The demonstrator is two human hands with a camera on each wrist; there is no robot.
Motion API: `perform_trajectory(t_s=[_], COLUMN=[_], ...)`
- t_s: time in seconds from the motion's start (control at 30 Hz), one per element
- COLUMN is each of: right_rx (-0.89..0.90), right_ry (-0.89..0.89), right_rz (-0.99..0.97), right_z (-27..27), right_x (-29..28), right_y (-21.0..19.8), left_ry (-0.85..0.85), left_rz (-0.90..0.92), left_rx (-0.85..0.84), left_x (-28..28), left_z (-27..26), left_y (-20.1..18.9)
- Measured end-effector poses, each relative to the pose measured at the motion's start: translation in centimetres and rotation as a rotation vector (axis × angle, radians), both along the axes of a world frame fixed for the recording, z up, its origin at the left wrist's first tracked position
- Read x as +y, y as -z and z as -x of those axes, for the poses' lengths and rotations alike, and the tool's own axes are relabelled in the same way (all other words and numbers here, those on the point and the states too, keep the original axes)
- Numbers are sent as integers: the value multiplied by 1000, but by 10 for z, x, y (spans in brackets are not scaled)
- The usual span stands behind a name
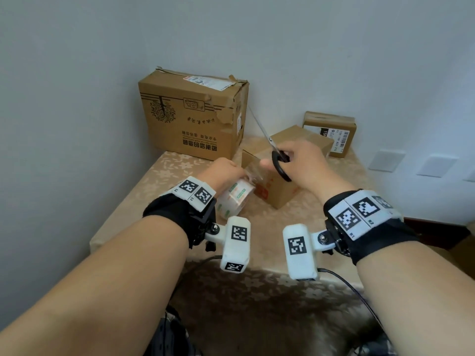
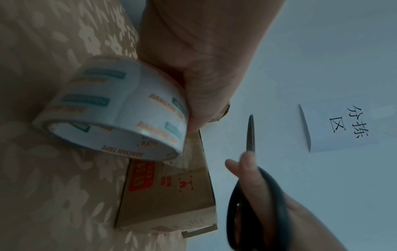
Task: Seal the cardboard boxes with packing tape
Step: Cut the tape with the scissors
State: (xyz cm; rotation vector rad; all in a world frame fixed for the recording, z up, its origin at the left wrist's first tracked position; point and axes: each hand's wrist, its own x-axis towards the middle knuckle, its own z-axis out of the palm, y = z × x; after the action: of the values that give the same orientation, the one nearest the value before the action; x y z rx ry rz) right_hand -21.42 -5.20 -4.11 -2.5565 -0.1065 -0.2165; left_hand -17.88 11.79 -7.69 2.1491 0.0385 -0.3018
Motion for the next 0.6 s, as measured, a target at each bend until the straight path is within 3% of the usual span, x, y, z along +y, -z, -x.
perform_trajectory(t_s=[0.07,0.23,0.43,0.6], right_rx=[136,473,659,742], right_ry=[-89,-169,-285,-232], right_rz=[-124,-191,-191,-131], right_z=[16,36,47,46], right_x=[-4,-27,-53,-65], right_y=[-8,1,4,9], left_ry=[23,48,-34,-58], left_rz=[14,-49,-22,-34], left_rx=[27,28,4,40], left_x=[-3,-11,-11,-6], left_z=[1,7,-1,-9], left_y=[-2,-3,-1,3])
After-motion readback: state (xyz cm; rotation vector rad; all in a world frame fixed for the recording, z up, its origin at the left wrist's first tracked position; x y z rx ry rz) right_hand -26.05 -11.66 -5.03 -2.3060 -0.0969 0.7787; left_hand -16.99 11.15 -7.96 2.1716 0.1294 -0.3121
